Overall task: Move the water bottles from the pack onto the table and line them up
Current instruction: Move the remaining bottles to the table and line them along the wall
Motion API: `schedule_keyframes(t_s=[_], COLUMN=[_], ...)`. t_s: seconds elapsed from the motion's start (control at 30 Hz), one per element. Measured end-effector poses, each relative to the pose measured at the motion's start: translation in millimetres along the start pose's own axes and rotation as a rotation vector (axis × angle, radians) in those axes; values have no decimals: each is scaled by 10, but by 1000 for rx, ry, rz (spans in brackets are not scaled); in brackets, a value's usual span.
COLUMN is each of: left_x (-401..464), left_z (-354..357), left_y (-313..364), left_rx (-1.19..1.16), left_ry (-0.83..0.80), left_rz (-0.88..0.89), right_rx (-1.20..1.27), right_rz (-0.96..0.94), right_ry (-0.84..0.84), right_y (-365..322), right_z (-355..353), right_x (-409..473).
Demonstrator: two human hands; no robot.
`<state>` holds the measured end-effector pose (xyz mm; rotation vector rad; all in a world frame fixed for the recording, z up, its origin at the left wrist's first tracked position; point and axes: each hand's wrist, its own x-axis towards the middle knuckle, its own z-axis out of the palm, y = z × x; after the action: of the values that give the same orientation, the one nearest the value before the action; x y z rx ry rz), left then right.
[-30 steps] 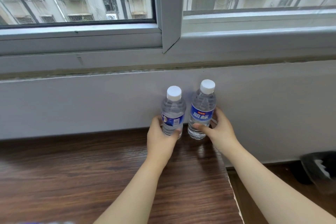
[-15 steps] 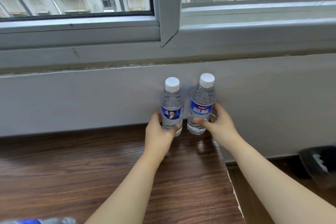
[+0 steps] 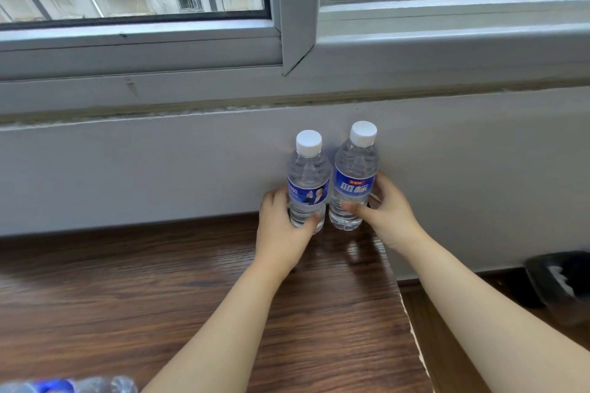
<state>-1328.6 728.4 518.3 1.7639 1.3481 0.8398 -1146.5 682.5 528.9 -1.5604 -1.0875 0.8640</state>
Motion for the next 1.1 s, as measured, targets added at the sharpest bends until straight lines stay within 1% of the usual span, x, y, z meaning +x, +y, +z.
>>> schedule_keyframes(t_s=[0.07, 0.2, 0.3, 0.4, 0.47, 0.57, 0.67, 0.83, 0.93, 1.0, 1.1], left_x=[-11, -21, -17, -3, 4, -20, -46, -28, 8, 38, 49], left_z=[-31, -7, 72, 142, 144, 72, 20, 73, 128, 140, 93], left_y=[-1, 69, 111, 115, 99, 55, 53, 130, 120, 93, 36], left_rx=[-76, -199, -126, -12, -18, -137, -206, -137, -22, 30, 17], left_ry=[-15, -14, 55, 103, 55, -32, -56, 51, 112, 74, -6], left_rz=[-10, -113, -154, -108, -62, -23, -72, -158, -131, -84, -11], right_rx=[-1, -15, -6, 2, 6, 1, -4, -4, -1, -6, -10], right_rz=[9, 15, 16, 16, 15, 12, 13, 7, 6, -1, -7], right_ry=[-7, -6, 18, 27, 23, 16, 16, 15, 15, 17, 19], right_y=[3, 9, 23, 27, 27, 23, 22, 9, 24, 25, 7], right_z=[-16, -21, -9, -11, -15, -12, 0, 0, -7, -9, -3], right_x=[4, 3, -2, -1, -1, -4, -5, -15, -6, -3, -10])
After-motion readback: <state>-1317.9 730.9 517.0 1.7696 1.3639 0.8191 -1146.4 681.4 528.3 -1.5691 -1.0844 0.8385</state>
